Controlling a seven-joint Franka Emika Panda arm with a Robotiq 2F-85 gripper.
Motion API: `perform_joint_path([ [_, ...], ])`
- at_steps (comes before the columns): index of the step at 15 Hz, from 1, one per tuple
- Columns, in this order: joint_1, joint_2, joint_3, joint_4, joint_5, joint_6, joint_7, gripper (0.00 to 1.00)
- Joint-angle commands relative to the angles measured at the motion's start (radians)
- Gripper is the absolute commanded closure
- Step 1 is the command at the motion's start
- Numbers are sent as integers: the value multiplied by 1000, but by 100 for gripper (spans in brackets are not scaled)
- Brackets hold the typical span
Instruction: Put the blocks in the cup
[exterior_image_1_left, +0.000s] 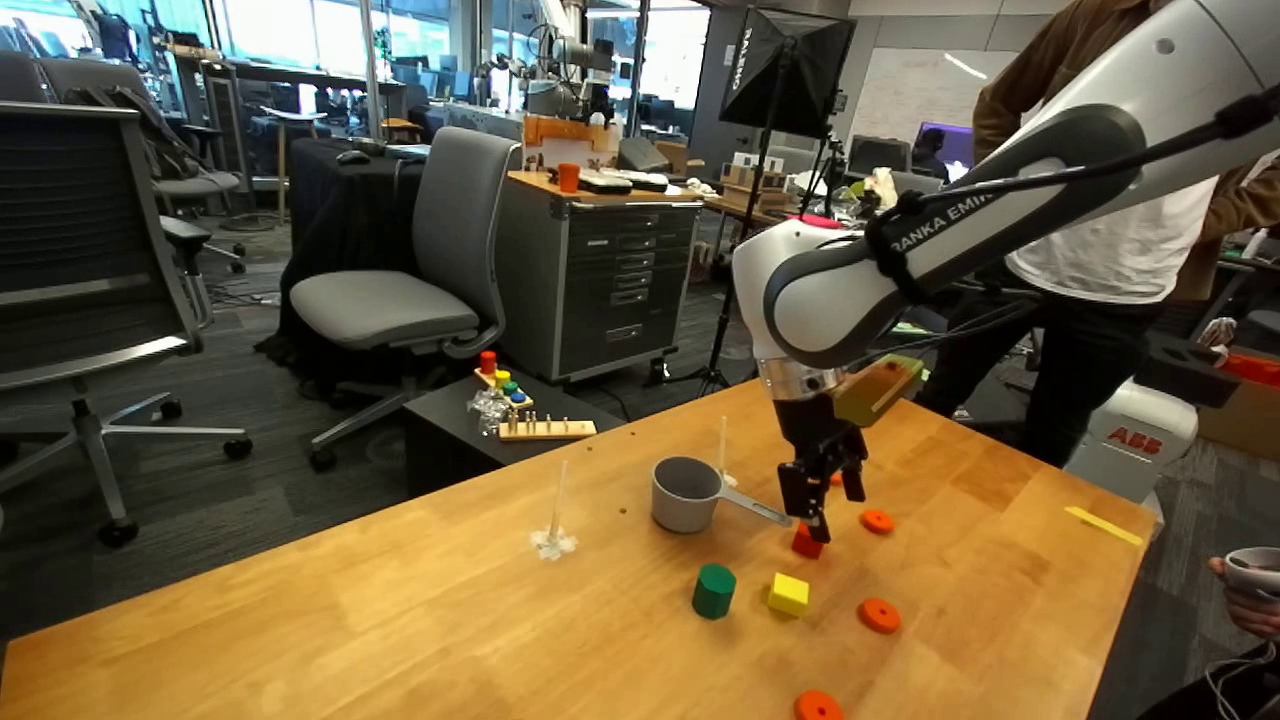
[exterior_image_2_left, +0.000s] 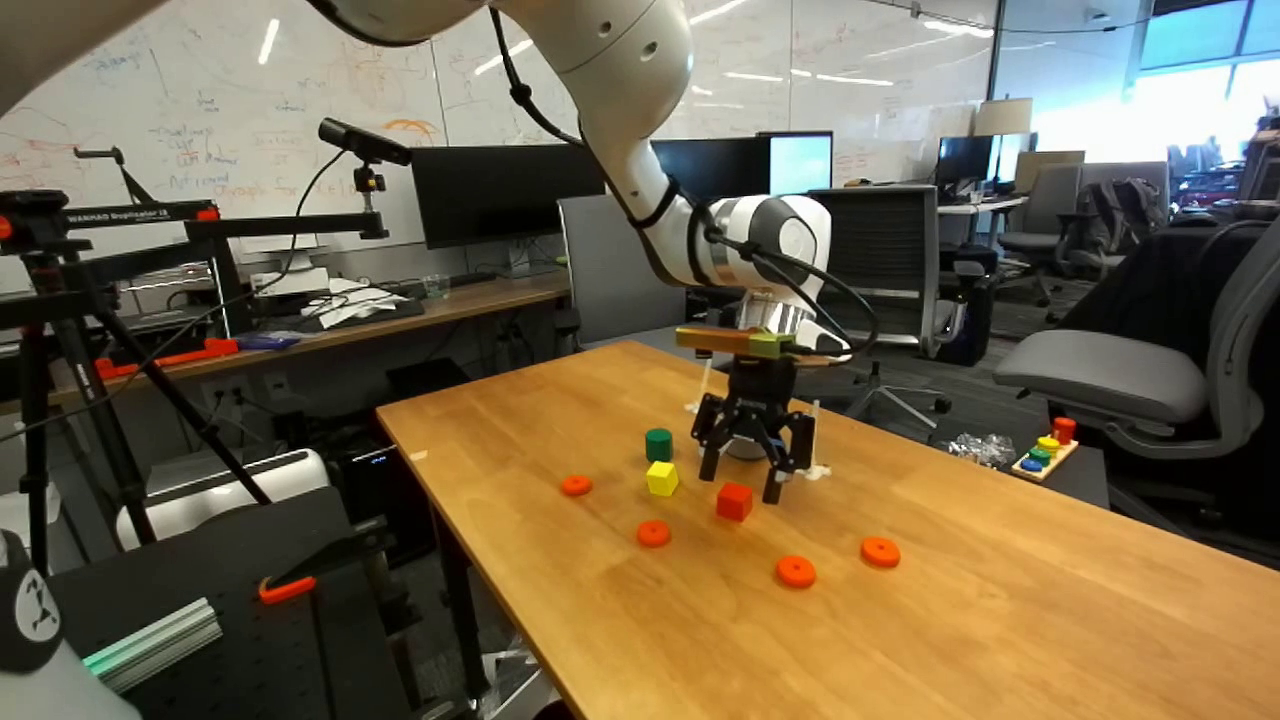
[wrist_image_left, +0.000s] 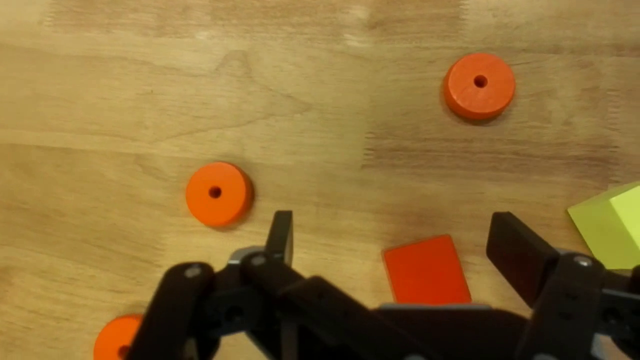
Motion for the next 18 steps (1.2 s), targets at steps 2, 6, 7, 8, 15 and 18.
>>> perform_joint_path([
  [2,41,68,-13,114,-24,-83,-8,0],
  [6,51,98,-21,155,-34,-96,-10,28],
  [7,50,105,-22,163,-41,-96,-14,34],
  [8,49,111,-24,170,-47,-97,-15,44],
  [15,45,135,-35,196,-58,-94,-17,85],
  [18,40,106,-35,166,-52,-81,-12,85],
])
